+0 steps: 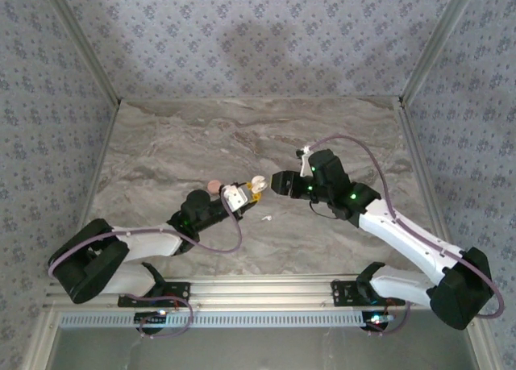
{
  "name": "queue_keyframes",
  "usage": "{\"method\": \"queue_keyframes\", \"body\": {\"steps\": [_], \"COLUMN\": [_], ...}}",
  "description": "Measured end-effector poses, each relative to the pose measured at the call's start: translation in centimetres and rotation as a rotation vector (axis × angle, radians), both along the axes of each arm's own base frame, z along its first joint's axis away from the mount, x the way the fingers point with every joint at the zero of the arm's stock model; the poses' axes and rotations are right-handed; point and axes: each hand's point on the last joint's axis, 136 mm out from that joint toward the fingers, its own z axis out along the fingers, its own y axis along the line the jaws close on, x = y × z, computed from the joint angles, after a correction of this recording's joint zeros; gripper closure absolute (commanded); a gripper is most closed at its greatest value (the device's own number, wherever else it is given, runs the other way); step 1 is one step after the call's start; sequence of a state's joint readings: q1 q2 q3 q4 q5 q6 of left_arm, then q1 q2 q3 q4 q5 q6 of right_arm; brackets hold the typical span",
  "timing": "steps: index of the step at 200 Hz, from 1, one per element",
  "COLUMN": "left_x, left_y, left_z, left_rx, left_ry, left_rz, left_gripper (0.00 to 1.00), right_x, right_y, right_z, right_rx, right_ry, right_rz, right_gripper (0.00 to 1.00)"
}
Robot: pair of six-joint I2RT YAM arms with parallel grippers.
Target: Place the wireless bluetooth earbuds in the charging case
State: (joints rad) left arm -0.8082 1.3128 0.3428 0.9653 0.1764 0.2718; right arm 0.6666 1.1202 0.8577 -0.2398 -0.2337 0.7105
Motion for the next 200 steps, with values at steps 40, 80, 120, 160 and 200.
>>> {"method": "queue_keyframes", "body": {"steps": [40,80,120,160,200], "left_x": [0.1,0.0,0.1,0.4,0.5], "left_y": [2.1,4.2,6.0,7.5,8.1], "left_z": [-0.7,-1.2,-0.4,-0.2,-0.6], "left_rx": [0.007,0.005,-0.021,-0.036,-0.028], "left_ry": [0.034,0.073,0.084,0.086,0.101], "left_rz": [0.092,0.178,0.242,0.283,0.301], "left_gripper": [0.88,0.88,0.87,0.87,0.87], "right_x": [-1.7,-4.9,-5.2,-4.9,-4.0], "right_y": [0.6,1.2,1.6,1.9,2.6], "right_z": [-4.2,-11.3,-15.7,-18.6,-18.7], "right_rx": [-0.062,-0.170,-0.228,-0.264,-0.246], "right_ry": [0.183,0.425,0.551,0.615,0.633], "right_rz": [0.037,0.048,0.020,0.005,0.006], "right_gripper": [0.51,0.52,0.55,0.59,0.62]}}
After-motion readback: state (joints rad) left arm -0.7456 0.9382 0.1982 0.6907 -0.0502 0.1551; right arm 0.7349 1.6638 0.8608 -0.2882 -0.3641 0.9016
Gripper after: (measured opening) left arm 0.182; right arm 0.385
